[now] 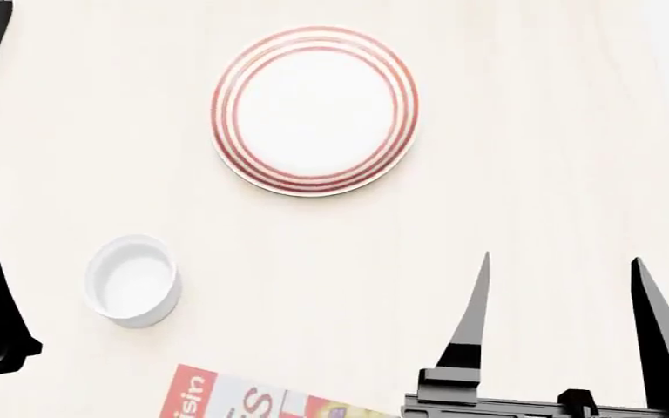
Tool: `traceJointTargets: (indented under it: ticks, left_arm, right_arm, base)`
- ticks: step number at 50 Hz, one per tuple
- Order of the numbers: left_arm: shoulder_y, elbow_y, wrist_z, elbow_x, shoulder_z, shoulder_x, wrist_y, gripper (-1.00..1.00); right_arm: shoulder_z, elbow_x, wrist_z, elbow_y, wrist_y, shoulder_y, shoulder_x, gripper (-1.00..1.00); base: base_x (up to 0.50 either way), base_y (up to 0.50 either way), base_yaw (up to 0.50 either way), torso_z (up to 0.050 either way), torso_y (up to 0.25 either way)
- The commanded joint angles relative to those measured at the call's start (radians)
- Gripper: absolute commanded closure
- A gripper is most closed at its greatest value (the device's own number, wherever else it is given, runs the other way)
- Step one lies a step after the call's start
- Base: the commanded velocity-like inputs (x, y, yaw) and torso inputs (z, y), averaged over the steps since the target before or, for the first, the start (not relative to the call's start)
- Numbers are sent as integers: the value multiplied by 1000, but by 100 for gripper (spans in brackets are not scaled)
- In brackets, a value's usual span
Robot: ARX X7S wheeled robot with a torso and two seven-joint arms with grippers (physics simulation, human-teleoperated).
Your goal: Pick the akita bowl on the cookies box and place it on the plate.
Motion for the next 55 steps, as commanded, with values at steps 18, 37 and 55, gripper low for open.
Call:
traceJointTargets:
  ticks: [18, 37, 55]
  left_arm:
    - [-133, -46, -15, -11, 50, -68, -159, -100]
    - [-223, -102, 155, -148, 79, -148, -240, -100]
    - [-229, -95, 214, -184, 76, -171, -221, -100]
  right_arm:
    - [-19, 149, -75, -65, 290, 98, 123, -100]
    - [-95, 188, -148, -156, 441, 175, 230, -100]
    - [-137, 393, -235, -287, 708, 317, 319, -100]
  base:
    - [0, 0, 0, 0, 0]
    - [0, 0, 0, 0, 0]
    - [0, 0, 0, 0, 0]
